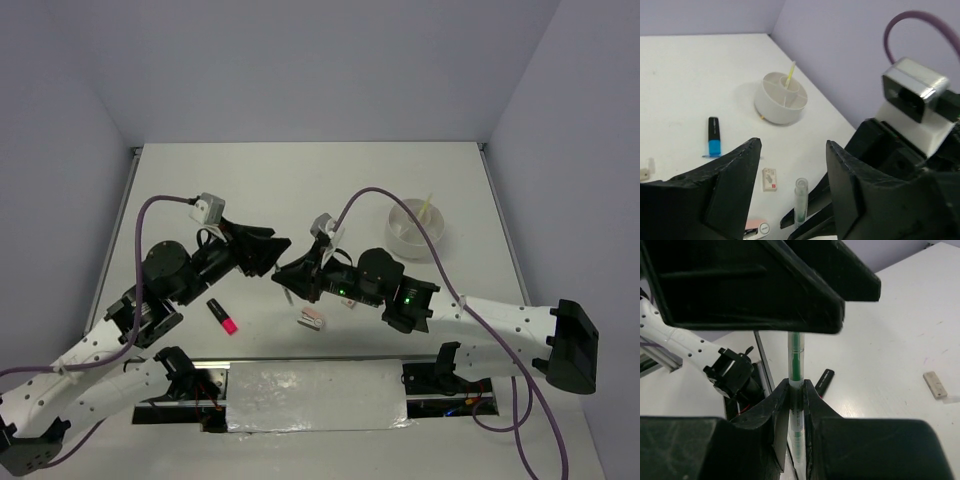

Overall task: Sort the stationery into containers
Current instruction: Close the pen cap on the pen.

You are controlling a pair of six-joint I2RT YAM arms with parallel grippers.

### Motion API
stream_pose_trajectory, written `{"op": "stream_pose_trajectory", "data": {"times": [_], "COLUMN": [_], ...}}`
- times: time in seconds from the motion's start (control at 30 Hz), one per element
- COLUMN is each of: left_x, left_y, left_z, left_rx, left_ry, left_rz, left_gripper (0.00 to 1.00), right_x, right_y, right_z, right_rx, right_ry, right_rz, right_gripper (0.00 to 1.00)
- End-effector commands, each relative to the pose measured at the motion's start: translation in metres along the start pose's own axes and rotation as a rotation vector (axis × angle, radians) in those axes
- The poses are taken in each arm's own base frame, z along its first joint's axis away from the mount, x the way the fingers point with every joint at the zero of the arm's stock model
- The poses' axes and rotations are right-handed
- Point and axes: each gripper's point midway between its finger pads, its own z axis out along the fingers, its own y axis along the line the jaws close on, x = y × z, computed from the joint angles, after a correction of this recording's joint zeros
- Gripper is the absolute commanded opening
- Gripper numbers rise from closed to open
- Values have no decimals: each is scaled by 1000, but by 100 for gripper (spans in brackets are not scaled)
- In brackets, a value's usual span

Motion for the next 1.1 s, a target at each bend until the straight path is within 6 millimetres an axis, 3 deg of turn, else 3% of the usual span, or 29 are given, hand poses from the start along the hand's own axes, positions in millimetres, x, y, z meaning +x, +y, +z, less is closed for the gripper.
{"op": "stream_pose_trajectory", "data": {"times": [0.0, 0.03, 0.07, 0.17, 0.37, 0.43, 0.53, 0.63, 0.67, 0.73, 0.77, 0.8, 0.83, 0.93, 1.07], "left_x": [-15, -15, -14, -14, -1, 3, 19, 36, 42, 52, 63, 68, 80, 98, 114], "left_y": [-3, -4, -5, -11, -19, -18, -15, -11, -9, -5, -1, 2, 8, 24, 43], "left_z": [-1, -3, -3, -6, -2, 1, 4, 6, 6, 6, 6, 6, 4, -2, -13], "left_rx": [-7, 0, 6, 41, 96, 102, 108, 110, 105, 101, 93, 85, 67, 15, -60], "left_ry": [-41, -42, -39, -37, 5, 19, 60, 106, 121, 149, 173, 185, 212, 246, 273], "left_rz": [12, 12, 9, 3, -11, -14, -24, -32, -38, -44, -52, -58, -61, -62, -55], "left_gripper": [66, 63, 52, 34, 6, 1, 0, 0, 0, 0, 0, 0, 0, 0, 0], "right_x": [-27, -26, -29, -29, -45, -52, -79, -99, -116, -132, -157, -160, -181, -216, -247], "right_y": [2, 0, 0, 0, 3, 5, 13, 8, 8, 8, 11, 9, 13, 15, 9], "right_z": [0, 0, -1, 1, 6, 8, 13, 18, 22, 26, 26, 31, 29, 16, -3], "right_rx": [21, 27, 30, 37, 29, 26, 10, 51, 70, 77, 81, 90, 91, 119, 159], "right_ry": [-58, -59, -64, -65, -96, -108, -157, -183, -215, -233, -276, -268, -307, -388, -442], "right_rz": [-28, -27, -27, -23, -27, -32, -57, -104, -128, -152, -170, -181, -192, -219, -235], "right_gripper": [0, 0, 0, 0, 0, 0, 0, 0, 0, 0, 0, 0, 0, 0, 0]}}
